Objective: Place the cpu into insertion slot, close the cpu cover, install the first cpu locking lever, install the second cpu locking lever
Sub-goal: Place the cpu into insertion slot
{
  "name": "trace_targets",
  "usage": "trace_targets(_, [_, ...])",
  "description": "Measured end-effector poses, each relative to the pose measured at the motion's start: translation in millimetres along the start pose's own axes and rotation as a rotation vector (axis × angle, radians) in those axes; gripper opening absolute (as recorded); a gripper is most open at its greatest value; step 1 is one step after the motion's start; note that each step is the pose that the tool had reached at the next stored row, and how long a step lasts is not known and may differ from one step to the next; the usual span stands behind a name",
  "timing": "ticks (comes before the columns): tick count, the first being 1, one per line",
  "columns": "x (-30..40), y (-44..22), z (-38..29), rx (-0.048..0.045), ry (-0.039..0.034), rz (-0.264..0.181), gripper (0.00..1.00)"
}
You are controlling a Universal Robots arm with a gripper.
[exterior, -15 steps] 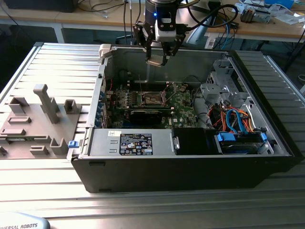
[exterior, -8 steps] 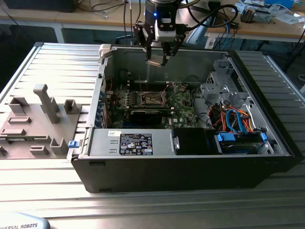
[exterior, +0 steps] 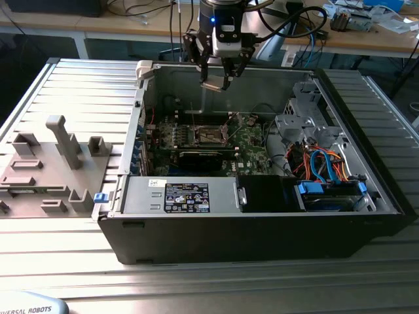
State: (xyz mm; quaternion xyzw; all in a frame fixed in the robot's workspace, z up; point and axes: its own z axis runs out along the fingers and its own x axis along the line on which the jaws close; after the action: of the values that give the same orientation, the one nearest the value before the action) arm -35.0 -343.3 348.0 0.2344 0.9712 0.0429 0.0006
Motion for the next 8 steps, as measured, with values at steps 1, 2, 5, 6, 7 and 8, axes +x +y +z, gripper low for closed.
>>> trace_targets(1, [0.0, 0.0, 0.0, 0.0000, -0.0001, 0.001, 0.54])
trace_targets(2, [0.0, 0.0, 0.0, 0.0000, -0.0002, 0.002, 0.54])
trace_targets(5, [0.0, 0.0, 0.0, -0.0001, -0.0004, 0.004, 0.54])
trace_targets(6, [0.0, 0.0, 0.0, 0.0000, -0.0004, 0.005, 0.54])
trace_targets(7, [0.0, 0.0, 0.1, -0.0001, -0.0005, 0.005, 0.54])
trace_targets(8, [0.0, 0.0, 0.1, -0.0001, -0.0005, 0.006, 0.54])
